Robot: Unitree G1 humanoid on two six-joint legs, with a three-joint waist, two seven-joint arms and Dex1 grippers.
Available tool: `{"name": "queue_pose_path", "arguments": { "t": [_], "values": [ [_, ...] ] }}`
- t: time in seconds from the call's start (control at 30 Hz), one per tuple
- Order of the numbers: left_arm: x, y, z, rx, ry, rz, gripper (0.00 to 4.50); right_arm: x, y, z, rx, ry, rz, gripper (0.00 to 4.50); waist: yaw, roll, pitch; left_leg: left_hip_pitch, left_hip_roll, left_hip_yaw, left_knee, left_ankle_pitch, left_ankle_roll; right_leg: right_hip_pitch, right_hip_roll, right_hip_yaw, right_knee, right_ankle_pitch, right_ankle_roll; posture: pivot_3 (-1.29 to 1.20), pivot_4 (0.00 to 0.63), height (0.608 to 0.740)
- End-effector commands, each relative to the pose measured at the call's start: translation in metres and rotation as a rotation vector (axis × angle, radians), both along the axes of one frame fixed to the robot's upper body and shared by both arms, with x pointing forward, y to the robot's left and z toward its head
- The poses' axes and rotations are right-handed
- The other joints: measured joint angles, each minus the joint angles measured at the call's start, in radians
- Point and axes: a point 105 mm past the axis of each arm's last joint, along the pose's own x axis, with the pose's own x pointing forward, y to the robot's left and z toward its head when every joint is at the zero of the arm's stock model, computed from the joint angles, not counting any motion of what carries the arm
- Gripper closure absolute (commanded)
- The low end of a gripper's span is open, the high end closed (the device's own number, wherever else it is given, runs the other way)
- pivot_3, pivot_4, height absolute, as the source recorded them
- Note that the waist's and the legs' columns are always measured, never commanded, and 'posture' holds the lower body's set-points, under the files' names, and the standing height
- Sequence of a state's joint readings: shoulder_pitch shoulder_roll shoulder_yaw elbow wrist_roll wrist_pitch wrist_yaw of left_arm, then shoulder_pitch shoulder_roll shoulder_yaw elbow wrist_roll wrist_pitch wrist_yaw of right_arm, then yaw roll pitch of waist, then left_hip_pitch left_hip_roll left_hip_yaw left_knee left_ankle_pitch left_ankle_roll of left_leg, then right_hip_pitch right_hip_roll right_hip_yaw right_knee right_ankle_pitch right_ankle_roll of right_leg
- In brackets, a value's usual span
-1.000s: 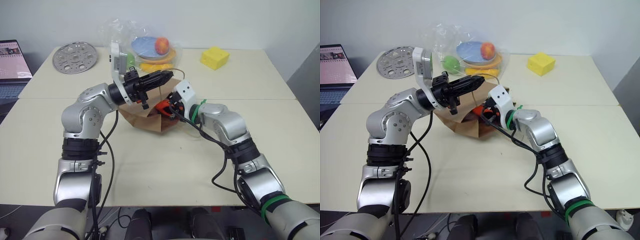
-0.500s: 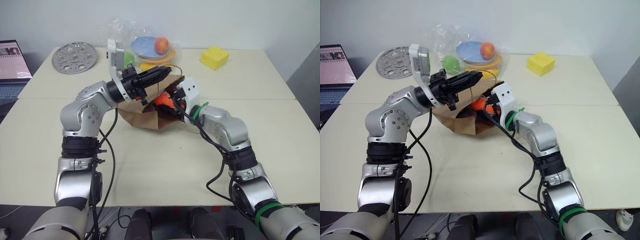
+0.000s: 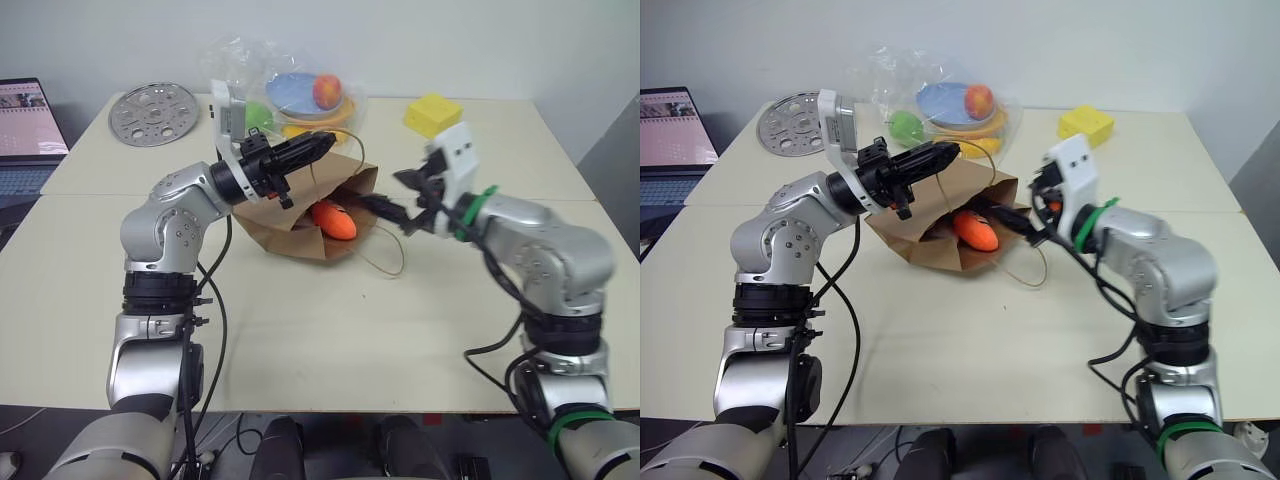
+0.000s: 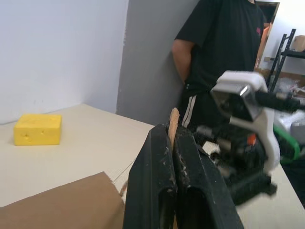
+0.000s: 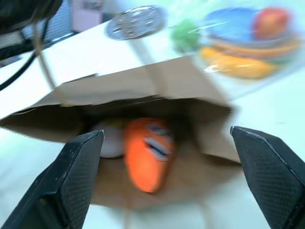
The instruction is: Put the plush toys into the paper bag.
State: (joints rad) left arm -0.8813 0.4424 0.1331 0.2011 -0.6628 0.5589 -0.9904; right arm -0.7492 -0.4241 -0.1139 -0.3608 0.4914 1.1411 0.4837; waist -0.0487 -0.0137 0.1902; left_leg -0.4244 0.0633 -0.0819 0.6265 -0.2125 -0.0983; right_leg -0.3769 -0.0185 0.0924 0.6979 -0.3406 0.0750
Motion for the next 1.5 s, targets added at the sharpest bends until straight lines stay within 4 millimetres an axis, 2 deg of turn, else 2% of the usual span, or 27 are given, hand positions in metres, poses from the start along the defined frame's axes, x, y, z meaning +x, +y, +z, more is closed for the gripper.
{"name": "queue_pose_path", "arguments": {
  "t": [0.03,0.13,0.23,0.33,0.37,0.43,0.5,0.6,0.77,0.87,0.93,1.0,1.13,1.27,1.3,1.33,1.5],
  "values": [
    [-0.008,0.004,0.037,-0.071,-0.089,-0.019,4.5,-0.006,-0.025,0.004,-0.002,-0.025,-0.052,0.05,-0.001,0.0,0.0,0.0,0.0,0.0,0.0,0.0,0.0,0.0,0.0,0.0,0.0,0.0,0.0,0.0,0.15,0.74],
    [-0.009,0.003,0.044,-0.085,-0.101,-0.023,4.5,-0.009,-0.047,-0.008,-0.054,0.017,-0.095,0.05,-0.001,0.0,0.0,-0.001,0.0,0.0,0.0,0.0,0.0,0.0,0.0,0.0,-0.001,0.0,0.0,0.0,0.15,0.74],
    [-0.008,0.003,0.04,-0.071,-0.094,-0.025,4.5,-0.007,-0.067,-0.036,-0.072,0.132,-0.17,0.05,-0.002,0.0,0.0,0.0,0.0,0.0,0.0,0.0,0.0,0.0,0.0,0.0,-0.001,0.0,0.0,0.0,0.15,0.74],
    [-0.006,0.004,0.035,-0.059,-0.087,-0.019,4.5,-0.011,-0.057,-0.065,0.057,0.272,-0.18,0.05,-0.009,0.0,0.0,0.0,0.0,0.0,0.0,0.0,0.0,0.0,0.0,0.001,0.0,0.0,0.0,0.0,0.15,0.74],
    [-0.006,0.004,0.034,-0.057,-0.088,-0.018,4.5,-0.013,-0.054,-0.068,0.084,0.283,-0.182,0.05,-0.012,0.0,0.0,0.0,0.0,0.001,0.0,0.0,0.0,0.0,0.0,0.001,0.0,0.0,0.0,0.0,0.15,0.74],
    [-0.007,0.005,0.034,-0.053,-0.086,-0.016,4.5,-0.029,-0.033,-0.068,0.096,0.281,-0.082,0.05,-0.01,0.001,0.001,0.0,0.0,0.0,0.0,0.0,0.0,-0.001,0.0,0.001,0.001,0.0,0.0,0.0,0.15,0.74],
    [-0.008,0.006,0.031,-0.048,-0.082,-0.015,4.5,-0.043,-0.02,-0.073,0.115,0.328,-0.019,0.05,-0.009,0.001,0.001,-0.001,0.0,0.001,0.0,0.0,0.0,-0.001,0.0,0.001,0.001,0.0,0.0,0.0,0.15,0.74],
    [-0.009,0.006,0.028,-0.045,-0.076,-0.014,4.5,-0.052,-0.014,-0.09,0.268,0.466,-0.024,0.05,-0.008,0.0,0.0,0.0,0.0,0.0,0.0,0.0,0.0,0.0,0.0,0.0,0.0,0.0,0.0,0.0,0.15,0.74],
    [-0.011,0.005,0.025,-0.036,-0.078,-0.01,4.5,-0.05,-0.011,-0.101,0.553,0.598,-0.081,0.05,-0.006,0.001,0.001,0.0,0.0,-0.001,0.0,0.0,0.0,0.0,0.0,0.0,0.001,0.0,0.0,0.0,0.15,0.74],
    [-0.012,0.006,0.024,-0.028,-0.082,-0.007,4.5,-0.035,-0.011,-0.109,0.795,0.681,-0.185,0.05,-0.007,0.002,0.001,0.001,0.0,-0.001,0.0,0.0,0.0,0.0,0.0,-0.001,0.002,0.0,0.0,0.0,0.15,0.74],
    [-0.012,0.005,0.025,-0.029,-0.083,-0.006,4.5,-0.024,-0.015,-0.105,0.895,0.672,-0.241,0.05,-0.004,0.002,0.001,0.001,0.0,0.0,0.0,0.0,0.0,0.0,0.0,0.001,0.002,0.0,0.0,0.0,0.15,0.74],
    [-0.013,0.005,0.025,-0.03,-0.083,-0.008,4.5,-0.012,-0.023,-0.092,0.968,0.624,-0.262,0.05,0.0,0.002,0.001,0.0,0.0,0.0,-0.001,0.0,0.0,0.0,0.0,0.0,0.002,0.0,0.0,0.0,0.15,0.74],
    [-0.014,0.004,0.025,-0.03,-0.081,-0.011,4.5,-0.007,-0.028,-0.086,0.962,0.613,-0.27,0.05,-0.009,0.002,0.001,0.0,0.0,0.001,-0.001,0.0,0.0,-0.001,0.0,0.001,0.002,0.0,0.0,0.0,0.15,0.74],
    [-0.014,0.003,0.025,-0.027,-0.083,-0.009,4.5,-0.013,-0.013,-0.078,0.933,0.617,-0.16,0.05,-0.013,0.003,0.001,0.001,0.0,0.001,-0.003,0.0,0.0,-0.002,0.0,0.001,0.002,0.0,0.0,0.0,0.15,0.74],
    [-0.014,0.003,0.025,-0.026,-0.082,-0.01,4.5,-0.016,-0.008,-0.077,0.926,0.628,-0.131,0.42,-0.013,0.003,0.001,0.0,0.0,0.001,-0.003,0.0,0.0,-0.002,0.0,0.001,0.002,0.0,0.0,0.0,0.15,0.74],
    [-0.014,0.002,0.025,-0.026,-0.082,-0.011,4.5,-0.018,-0.003,-0.077,0.908,0.632,-0.108,0.59,-0.013,0.003,0.001,0.0,0.0,0.001,-0.003,0.0,0.0,-0.002,0.0,0.001,0.002,0.0,0.0,0.0,0.15,0.74],
    [-0.013,0.002,0.024,-0.02,-0.083,-0.01,4.5,-0.018,0.007,-0.083,0.862,0.67,-0.097,0.59,-0.013,0.003,0.001,0.0,0.0,0.001,-0.003,0.0,0.0,-0.002,0.0,0.001,0.002,0.0,0.0,0.0,0.15,0.74]
  ]
}}
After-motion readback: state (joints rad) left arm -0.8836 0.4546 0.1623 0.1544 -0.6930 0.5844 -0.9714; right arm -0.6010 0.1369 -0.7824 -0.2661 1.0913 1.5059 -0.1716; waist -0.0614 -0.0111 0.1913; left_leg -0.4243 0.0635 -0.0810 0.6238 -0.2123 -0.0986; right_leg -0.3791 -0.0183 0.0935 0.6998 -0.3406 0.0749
